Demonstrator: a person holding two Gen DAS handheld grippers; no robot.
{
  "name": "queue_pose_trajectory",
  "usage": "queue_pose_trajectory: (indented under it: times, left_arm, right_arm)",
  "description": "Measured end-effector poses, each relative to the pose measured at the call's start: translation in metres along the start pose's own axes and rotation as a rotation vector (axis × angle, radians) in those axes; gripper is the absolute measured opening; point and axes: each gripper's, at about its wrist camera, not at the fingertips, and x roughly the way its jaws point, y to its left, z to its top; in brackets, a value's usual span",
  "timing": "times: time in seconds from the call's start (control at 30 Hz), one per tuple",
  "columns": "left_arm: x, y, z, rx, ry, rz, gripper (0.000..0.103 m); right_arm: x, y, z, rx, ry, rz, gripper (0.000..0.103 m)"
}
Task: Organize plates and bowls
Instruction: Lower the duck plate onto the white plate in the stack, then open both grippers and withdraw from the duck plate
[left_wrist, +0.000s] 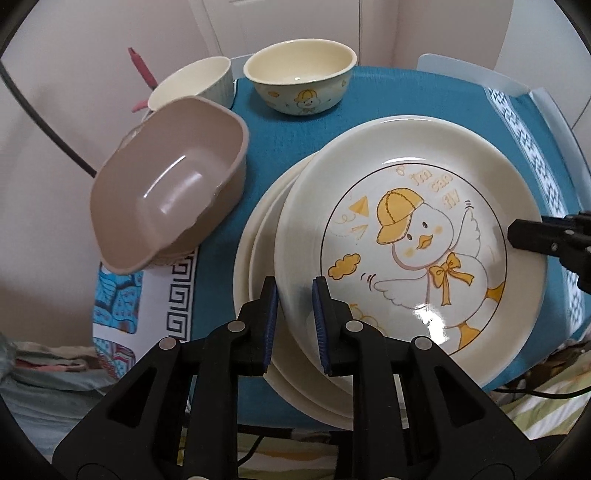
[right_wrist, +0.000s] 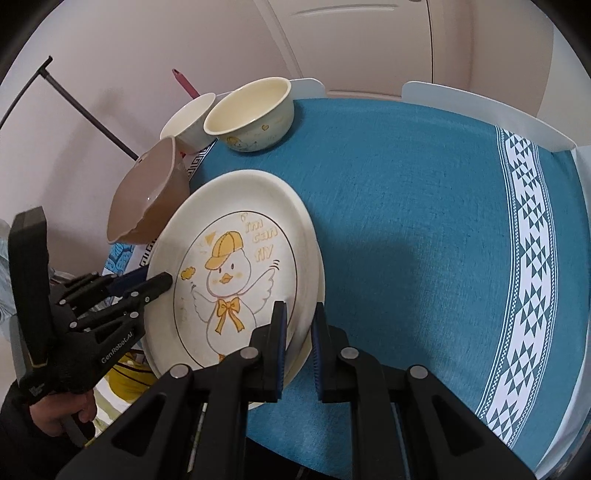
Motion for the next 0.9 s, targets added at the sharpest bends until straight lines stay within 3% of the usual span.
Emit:
queue_pose_trajectory:
  times: [0.1, 0.53, 0.63, 0.9]
  left_arm:
    - [-0.001, -0.003, -0.001, 0.028, -0.004, 0.050, 0.017]
    - [-0.005, -0.005, -0.004, 0.038, 0.004, 0.084, 0.017]
    - [-0.011, -0.010, -0.006, 0.073, -0.018, 0.147, 0.017]
    - [-0.011, -0.002, -0.005, 0.035, 0.001, 0.096, 0.017]
  right_arm:
    - [0.000, 0.001, -0.001, -0.004, -0.008, -0.004, 0.012]
    - [-0.002, 0.007, -0.001, -0.035, -0.013, -0.036, 0.012]
    - [0.000, 0.009, -0.001, -0.035, -0.002, -0.042, 0.012]
    - [0.003, 0.010, -0.002, -0.042, 0.013, -0.043, 0.012]
